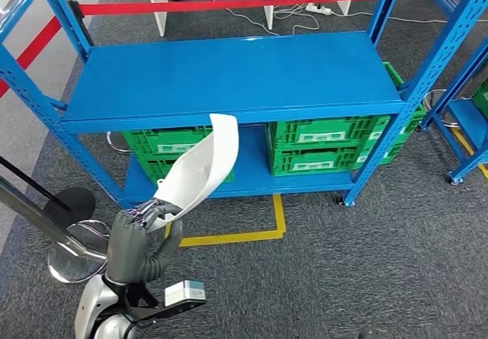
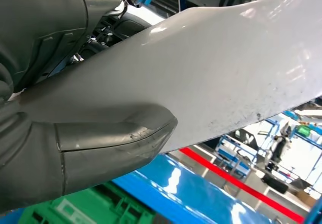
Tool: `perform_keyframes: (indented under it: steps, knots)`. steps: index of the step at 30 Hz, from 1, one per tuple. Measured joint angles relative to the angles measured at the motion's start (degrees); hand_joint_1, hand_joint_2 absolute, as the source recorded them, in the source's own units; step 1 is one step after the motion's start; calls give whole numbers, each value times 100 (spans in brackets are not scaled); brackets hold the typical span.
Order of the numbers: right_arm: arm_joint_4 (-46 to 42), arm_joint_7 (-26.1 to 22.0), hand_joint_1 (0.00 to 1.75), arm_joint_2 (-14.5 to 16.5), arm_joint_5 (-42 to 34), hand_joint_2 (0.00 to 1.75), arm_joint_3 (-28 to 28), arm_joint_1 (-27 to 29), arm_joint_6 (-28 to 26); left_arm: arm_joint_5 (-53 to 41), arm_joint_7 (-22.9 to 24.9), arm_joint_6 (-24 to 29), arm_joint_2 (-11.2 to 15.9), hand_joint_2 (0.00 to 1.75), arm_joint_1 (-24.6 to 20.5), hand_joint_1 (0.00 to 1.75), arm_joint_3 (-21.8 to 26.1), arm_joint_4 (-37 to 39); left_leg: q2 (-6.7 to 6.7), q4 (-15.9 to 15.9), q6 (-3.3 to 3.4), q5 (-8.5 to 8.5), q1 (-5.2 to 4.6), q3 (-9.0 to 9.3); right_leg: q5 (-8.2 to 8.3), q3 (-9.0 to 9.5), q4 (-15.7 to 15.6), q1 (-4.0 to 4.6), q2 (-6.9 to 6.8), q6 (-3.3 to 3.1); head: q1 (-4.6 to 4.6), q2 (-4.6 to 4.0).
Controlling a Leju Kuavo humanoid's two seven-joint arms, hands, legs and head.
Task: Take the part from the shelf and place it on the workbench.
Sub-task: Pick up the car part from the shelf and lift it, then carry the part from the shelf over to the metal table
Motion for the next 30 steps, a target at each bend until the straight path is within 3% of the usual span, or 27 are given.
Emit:
perform_keyframes:
  steps: [2,4,5,6,7,9,10,11,12,13,14,16,17,18,20,21,22,24,25,26,27,28,30]
  knots:
    - [-6,-2,0,34,-11,0,-37,-1,-8,1,-5,0,-21,175,-22,175,-41,19,-16,-555,72,-117,-26,324,100,-81,29,-1,8,79,3,0]
    - [-10,-2,0,50,-15,0,-73,8,-10,2,-7,0,-33,175,-31,175,-55,37,-9,-646,175,-78,-51,287,185,-133,21,-25,11,170,2,0]
    - [-13,-1,0,55,-17,0,-87,15,-11,2,-7,0,-38,175,-36,175,-61,46,2,-650,235,-15,-56,228,121,-176,55,-38,13,202,7,0]
    - [-16,-1,0,58,-19,0,-101,24,-13,2,-7,0,-45,175,-40,175,-68,56,14,-660,296,58,-59,159,-57,-244,174,-45,16,223,17,0]
    - [-20,-1,0,58,-21,0,-110,28,-13,2,-7,0,-52,175,-45,175,-74,65,24,-667,343,133,-61,81,-336,-331,402,-50,19,232,28,0]
    - [-28,0,0,58,-22,0,-123,30,-12,2,-7,0,-61,175,-46,175,-85,85,30,-658,393,282,-95,-104,-904,-508,1112,-45,23,241,46,0]
    - [-31,0,0,58,-22,0,-128,29,-12,2,-7,-1,-62,175,-46,175,-87,97,32,-650,400,359,-113,-206,-1011,-545,1446,-43,23,244,45,0]
    - [-34,1,0,58,-22,0,-132,28,-12,4,-7,-1,-62,175,-46,175,-89,111,34,-638,402,435,-129,-314,-967,-521,1661,-41,23,243,45,0]
    - [-37,2,0,58,-23,0,-134,28,-14,7,-7,-1,-62,175,-46,175,-90,125,35,-624,398,507,-142,-422,-803,-414,1698,-38,23,233,44,0]
    - [-39,7,0,58,-26,0,-136,28,-21,14,-7,-1,-62,175,-48,175,-92,139,35,-607,391,573,-151,-522,-607,-214,1545,-35,23,215,43,0]
    - [-44,16,0,58,-30,0,-141,25,-31,28,-7,0,-63,175,-51,175,-95,151,34,-587,379,635,-157,-607,-491,82,1210,-29,23,189,44,0]
    - [-60,34,0,62,-20,0,-161,11,-21,59,-7,0,-75,175,-79,175,-115,177,34,-535,341,743,-178,-734,-562,773,263,-7,20,136,37,0]
    - [-68,37,0,53,2,0,-170,12,36,75,-7,-1,-84,175,-109,175,-140,196,36,-520,317,803,-180,-772,-654,988,-84,7,22,115,33,0]
    - [-77,41,0,37,20,0,-179,24,112,88,-7,-1,-95,175,-146,175,-174,222,39,-516,290,863,-181,-800,-702,1082,-277,21,23,98,29,0]
    - [-109,50,0,9,-11,0,-224,74,196,134,11,-3,-113,175,-207,175,-245,292,28,-508,221,891,-169,-850,-634,992,-297,10,12,48,28,0]
    - [-136,56,0,20,-60,0,-266,93,143,166,22,-11,-118,175,-224,175,-268,330,19,-424,175,743,-158,-883,-571,933,-295,0,0,5,26,0]
    - [-168,52,0,52,-108,0,-318,102,49,204,32,-25,-119,175,-238,175,-281,371,10,-231,127,482,-140,-932,-500,863,-297,-13,-11,-32,20,0]
    - [-225,37,0,136,-164,0,-405,95,-142,258,32,-63,-117,175,-283,175,-303,458,5,461,44,-152,-90,-1060,-360,717,-269,-13,-17,-79,8,0]
    - [-244,30,0,175,-182,0,-442,89,-207,281,22,-80,-118,175,-310,175,-315,504,6,825,16,-326,-68,-1107,-294,629,-240,-13,-17,-77,3,0]
    - [-254,27,0,209,-197,0,-476,85,-251,296,10,-94,-121,175,-336,175,-327,549,5,1076,-4,-351,-49,-1101,-234,531,-202,-14,-19,-72,3,0]
    - [-260,28,0,239,-210,0,-509,81,-285,317,-3,-104,-124,175,-359,175,-336,588,5,1148,-15,-250,-32,-1017,-182,413,-156,-15,-21,-63,-1,0]
    - [-263,33,0,269,-220,0,-541,79,-312,340,-14,-111,-130,175,-380,175,-342,619,5,1021,-16,-85,-18,-844,-137,299,-107,-17,-23,-51,0,0]
    - [-270,55,0,318,-229,0,-597,70,-350,377,-27,-119,-152,175,-436,175,-356,654,0,316,17,99,-11,-293,-60,112,-14,-12,-19,-9,-3,0]
